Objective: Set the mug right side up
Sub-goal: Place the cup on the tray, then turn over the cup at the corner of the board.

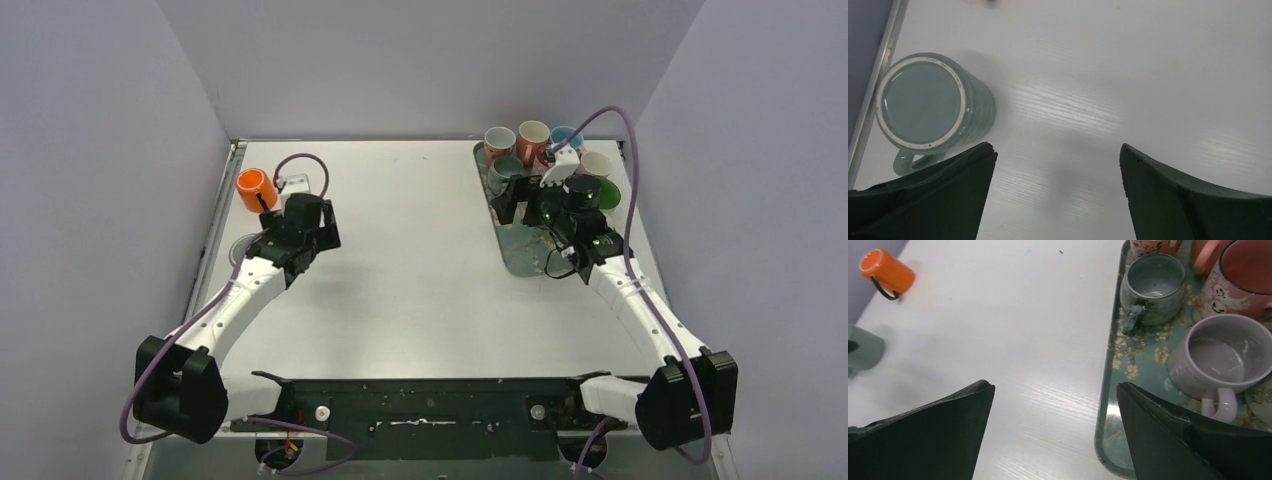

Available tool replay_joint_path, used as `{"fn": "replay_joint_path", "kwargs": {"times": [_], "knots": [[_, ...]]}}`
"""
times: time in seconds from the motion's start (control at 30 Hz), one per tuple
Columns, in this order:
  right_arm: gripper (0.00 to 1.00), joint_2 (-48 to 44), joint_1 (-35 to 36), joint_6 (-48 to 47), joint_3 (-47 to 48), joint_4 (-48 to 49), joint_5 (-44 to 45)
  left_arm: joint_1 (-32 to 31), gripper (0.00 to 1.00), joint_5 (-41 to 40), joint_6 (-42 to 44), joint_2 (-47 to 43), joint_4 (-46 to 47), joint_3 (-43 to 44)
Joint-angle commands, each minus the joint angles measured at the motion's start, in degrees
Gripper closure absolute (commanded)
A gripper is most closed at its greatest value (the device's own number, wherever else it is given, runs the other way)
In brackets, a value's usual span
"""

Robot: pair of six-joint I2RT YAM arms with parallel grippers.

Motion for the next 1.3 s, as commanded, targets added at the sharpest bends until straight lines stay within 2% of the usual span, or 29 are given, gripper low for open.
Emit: {"fn": "replay_joint_path", "kwargs": {"times": [0.0,0.1,0.17,0.27,0.33,0.47,0.57,0.63,0.7,0.87,1.1,1.27], "knots": [[0.00,-4.64,0.02,9.37,-2.38,4.95,-6.25,5.83,0.09,-2.26,-3.92,2.56,1.79,6.70],[0.00,-5.65,-0.16,14.49,-3.04,4.47,-7.41,10.32,0.14,-1.39,-3.04,5.54,4.71,8.82],[0.00,-6.27,-0.92,14.93,-3.13,4.19,-13.64,12.73,0.19,-0.42,-0.97,7.83,7.49,9.86],[0.00,-8.93,-0.74,22.15,-8.20,12.44,-18.51,15.85,0.22,-0.58,-0.66,11.27,11.12,11.42],[0.00,-9.18,-0.22,25.14,-9.71,14.62,-19.23,17.51,0.22,-0.70,-0.95,13.82,12.10,13.31],[0.00,-7.06,-0.18,32.58,-12.16,18.69,-17.95,19.92,0.25,-0.53,-1.56,20.45,12.55,16.45],[0.00,-3.96,-2.20,37.94,-13.08,20.46,-20.58,20.91,0.29,0.65,-3.04,23.96,13.43,16.81],[0.00,-3.41,-3.68,40.36,-15.95,26.49,-22.91,20.90,0.30,1.87,-3.73,25.62,14.26,16.86],[0.00,-3.44,-4.66,40.77,-17.84,30.41,-24.11,23.09,0.31,1.69,-3.65,26.97,15.27,16.97],[0.00,-3.58,-5.00,36.08,-14.91,24.50,-23.71,25.81,0.36,1.55,-4.16,30.69,17.37,17.95],[0.00,-3.84,-5.03,36.24,-14.29,26.64,-24.15,27.08,0.42,2.24,-4.15,35.89,21.51,20.29],[0.00,-4.25,-4.96,36.46,-14.37,26.95,-24.18,27.23,0.46,2.54,-2.54,39.89,21.19,24.39]]}}
